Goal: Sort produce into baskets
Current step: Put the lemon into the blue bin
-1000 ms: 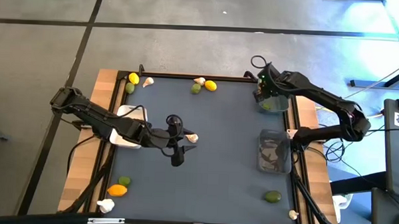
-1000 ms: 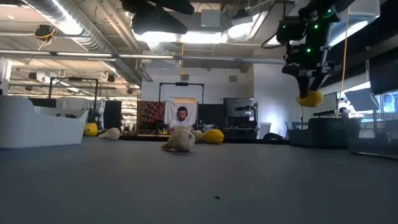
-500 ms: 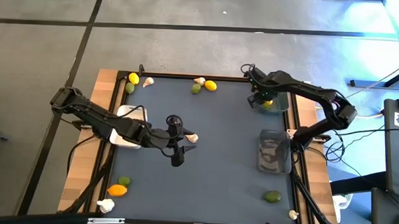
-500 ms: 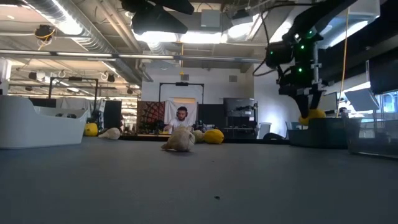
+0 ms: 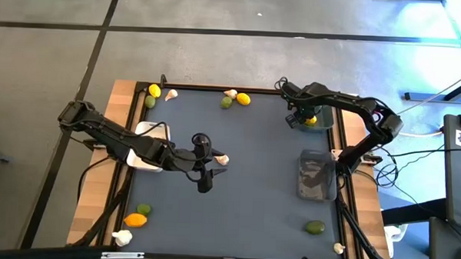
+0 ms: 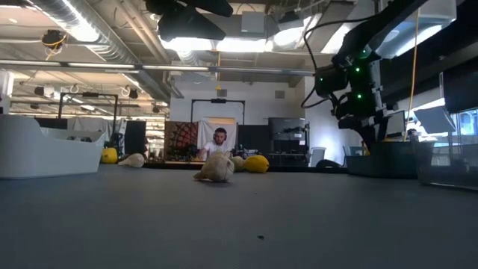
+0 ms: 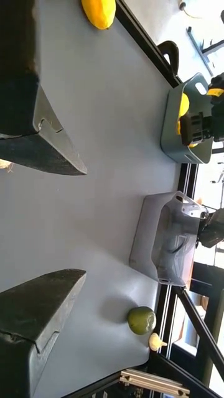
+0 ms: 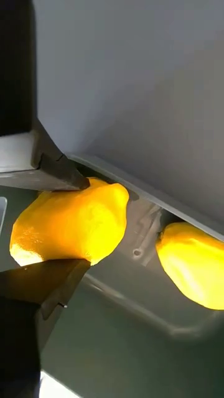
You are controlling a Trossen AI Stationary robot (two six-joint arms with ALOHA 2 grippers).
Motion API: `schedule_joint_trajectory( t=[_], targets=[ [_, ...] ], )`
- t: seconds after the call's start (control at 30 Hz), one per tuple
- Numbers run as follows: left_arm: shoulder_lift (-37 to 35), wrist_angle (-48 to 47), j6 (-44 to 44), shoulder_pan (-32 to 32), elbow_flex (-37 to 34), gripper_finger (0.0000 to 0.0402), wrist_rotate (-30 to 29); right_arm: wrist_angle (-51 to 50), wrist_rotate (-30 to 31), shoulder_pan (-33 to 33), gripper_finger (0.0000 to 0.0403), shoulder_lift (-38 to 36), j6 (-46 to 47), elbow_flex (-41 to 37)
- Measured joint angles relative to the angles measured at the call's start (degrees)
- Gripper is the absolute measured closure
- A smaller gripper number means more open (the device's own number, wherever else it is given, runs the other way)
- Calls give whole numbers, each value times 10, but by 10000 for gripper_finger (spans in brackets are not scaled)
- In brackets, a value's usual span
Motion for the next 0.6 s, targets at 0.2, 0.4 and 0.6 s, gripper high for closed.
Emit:
schedule_joint_trajectory(
  t=[0.2, 0.4, 0.6],
  targets=[
    [0, 0, 0, 0, 0, 147, 0, -6, 17, 0, 227, 1, -3, 0],
    [0, 0, 0, 0, 0, 147, 0, -8, 22, 0, 157, 1, -7, 0],
    [0, 0, 4, 0, 0, 147, 0, -25, 26, 0, 121, 1, -31, 3]
  ],
)
